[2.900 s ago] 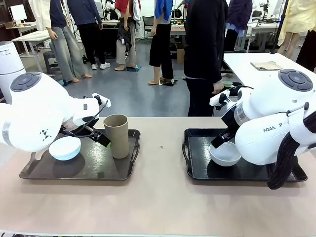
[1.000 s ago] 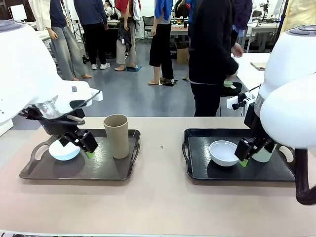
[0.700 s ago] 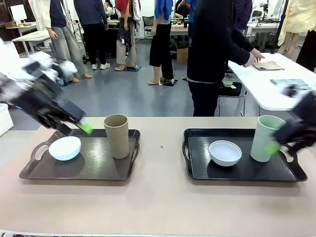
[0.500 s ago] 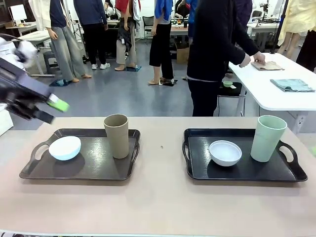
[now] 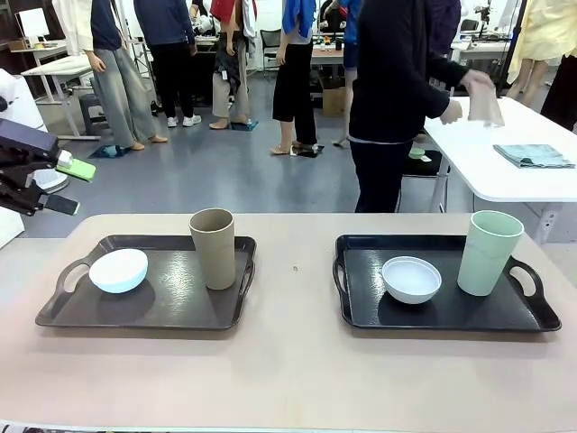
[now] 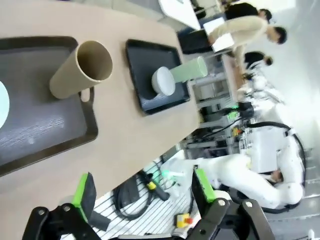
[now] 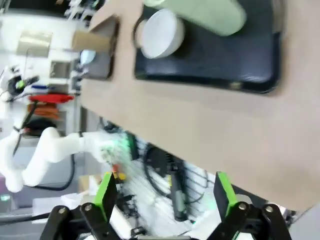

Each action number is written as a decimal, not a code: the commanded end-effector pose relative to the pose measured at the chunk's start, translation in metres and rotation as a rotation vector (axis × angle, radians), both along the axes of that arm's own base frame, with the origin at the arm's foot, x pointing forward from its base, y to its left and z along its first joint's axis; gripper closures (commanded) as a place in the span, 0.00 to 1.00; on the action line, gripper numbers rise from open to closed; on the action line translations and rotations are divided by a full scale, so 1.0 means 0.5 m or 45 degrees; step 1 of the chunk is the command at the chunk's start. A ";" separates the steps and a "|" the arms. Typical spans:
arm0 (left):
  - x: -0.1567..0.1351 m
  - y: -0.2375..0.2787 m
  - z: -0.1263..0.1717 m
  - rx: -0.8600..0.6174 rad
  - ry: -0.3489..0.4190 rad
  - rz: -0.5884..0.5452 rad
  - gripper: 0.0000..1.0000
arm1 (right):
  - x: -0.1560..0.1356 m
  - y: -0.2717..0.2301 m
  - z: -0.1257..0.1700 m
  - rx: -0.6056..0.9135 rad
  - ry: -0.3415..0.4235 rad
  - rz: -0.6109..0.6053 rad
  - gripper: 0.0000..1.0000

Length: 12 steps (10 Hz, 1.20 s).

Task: Set up a tray with a mat and arrange the tableware.
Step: Pick up the Picnic Bowl and Reusable plastic cup from the Handle tray in front of the human's position and hold them in the air.

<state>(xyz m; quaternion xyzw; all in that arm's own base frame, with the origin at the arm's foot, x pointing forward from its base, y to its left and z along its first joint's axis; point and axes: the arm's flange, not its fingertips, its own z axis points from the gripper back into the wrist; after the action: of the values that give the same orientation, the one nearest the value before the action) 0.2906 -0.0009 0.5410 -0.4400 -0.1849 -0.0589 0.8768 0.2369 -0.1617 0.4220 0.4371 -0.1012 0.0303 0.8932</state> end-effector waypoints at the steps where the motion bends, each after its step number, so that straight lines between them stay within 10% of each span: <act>1: 0.035 0.066 -0.048 -0.333 0.137 0.029 0.00 | 0.011 -0.050 -0.037 0.483 0.023 -0.058 0.00; 7: 0.031 0.100 -0.097 -0.472 0.207 0.009 0.00 | -0.005 -0.046 -0.088 0.638 0.167 -0.149 0.00; 8: 0.037 0.086 -0.092 -0.516 0.208 -0.045 0.00 | 0.002 -0.033 -0.063 1.017 0.281 0.084 0.00; 11: 0.050 0.027 -0.126 -0.637 0.173 -0.084 0.00 | -0.031 0.079 -0.025 1.039 0.162 0.414 0.00; 12: 0.042 0.065 -0.093 -0.543 0.210 -0.037 0.00 | -0.020 0.028 -0.040 0.988 0.203 0.186 0.00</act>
<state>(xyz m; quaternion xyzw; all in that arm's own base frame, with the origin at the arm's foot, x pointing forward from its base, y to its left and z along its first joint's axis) 0.3197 0.0217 0.4886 -0.6350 -0.1119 0.0019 0.7644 0.2279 -0.1324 0.4098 0.7624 0.0132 0.0628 0.6439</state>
